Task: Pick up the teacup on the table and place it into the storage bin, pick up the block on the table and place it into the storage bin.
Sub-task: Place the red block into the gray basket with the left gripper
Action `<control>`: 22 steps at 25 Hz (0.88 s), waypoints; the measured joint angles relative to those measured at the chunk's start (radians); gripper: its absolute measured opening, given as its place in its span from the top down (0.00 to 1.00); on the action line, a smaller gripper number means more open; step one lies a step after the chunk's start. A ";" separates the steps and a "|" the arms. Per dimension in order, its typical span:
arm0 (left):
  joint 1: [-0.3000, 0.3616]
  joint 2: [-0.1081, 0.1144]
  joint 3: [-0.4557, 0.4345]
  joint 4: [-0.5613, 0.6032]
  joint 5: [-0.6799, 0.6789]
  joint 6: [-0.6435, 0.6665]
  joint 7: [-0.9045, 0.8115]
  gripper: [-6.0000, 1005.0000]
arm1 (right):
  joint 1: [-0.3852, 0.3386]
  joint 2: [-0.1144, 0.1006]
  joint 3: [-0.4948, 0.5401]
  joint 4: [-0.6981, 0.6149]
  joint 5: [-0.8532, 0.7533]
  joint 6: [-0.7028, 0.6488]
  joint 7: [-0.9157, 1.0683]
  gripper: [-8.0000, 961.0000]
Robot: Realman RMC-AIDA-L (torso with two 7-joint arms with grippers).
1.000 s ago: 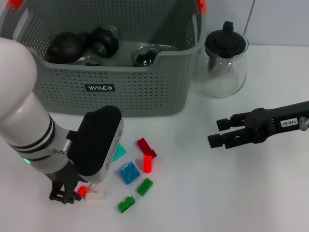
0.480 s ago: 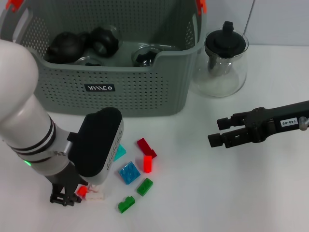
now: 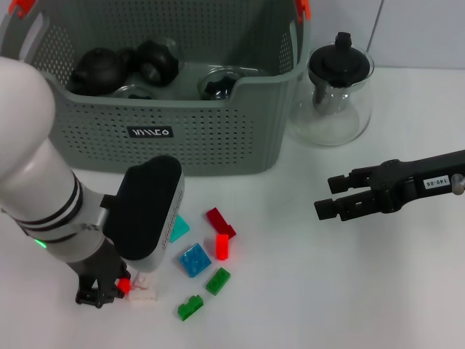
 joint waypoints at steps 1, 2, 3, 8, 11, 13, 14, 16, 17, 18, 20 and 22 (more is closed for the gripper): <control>0.000 0.000 -0.004 0.007 0.000 0.007 -0.003 0.81 | 0.000 0.000 0.000 0.000 0.000 0.000 0.000 0.02; 0.002 0.000 -0.018 0.027 0.000 0.017 -0.007 0.80 | 0.000 -0.001 0.000 0.000 0.000 -0.001 -0.001 0.02; 0.005 0.000 -0.042 0.052 -0.001 0.030 -0.011 0.80 | 0.000 -0.001 0.000 0.000 0.000 -0.004 -0.001 0.02; -0.011 0.005 -0.301 0.170 -0.086 0.108 -0.013 0.80 | 0.000 -0.004 0.000 -0.004 0.002 -0.015 0.002 0.02; -0.086 0.012 -0.567 0.190 -0.220 0.254 -0.017 0.80 | 0.002 -0.005 0.002 -0.006 0.002 -0.023 0.004 0.02; -0.154 0.013 -0.729 0.193 -0.297 0.344 -0.047 0.80 | 0.004 -0.006 0.003 -0.006 0.002 -0.024 0.002 0.02; -0.186 0.016 -0.796 0.195 -0.327 0.373 -0.074 0.80 | 0.005 -0.006 0.003 -0.006 0.002 -0.024 0.002 0.02; -0.242 0.031 -0.894 0.191 -0.393 0.404 -0.158 0.80 | 0.007 -0.007 0.003 -0.007 0.002 -0.025 0.001 0.02; -0.269 0.049 -0.917 0.179 -0.437 0.399 -0.216 0.80 | 0.008 -0.007 0.003 -0.007 0.002 -0.024 0.001 0.02; -0.281 0.058 -0.923 0.171 -0.460 0.394 -0.244 0.80 | 0.009 -0.007 0.003 -0.007 0.002 -0.025 0.001 0.02; -0.315 0.092 -0.928 0.129 -0.531 0.347 -0.326 0.80 | 0.011 -0.007 0.002 -0.007 0.002 -0.024 0.000 0.02; -0.343 0.117 -0.925 0.088 -0.551 0.279 -0.385 0.80 | 0.012 -0.007 -0.001 -0.007 0.002 -0.024 0.000 0.02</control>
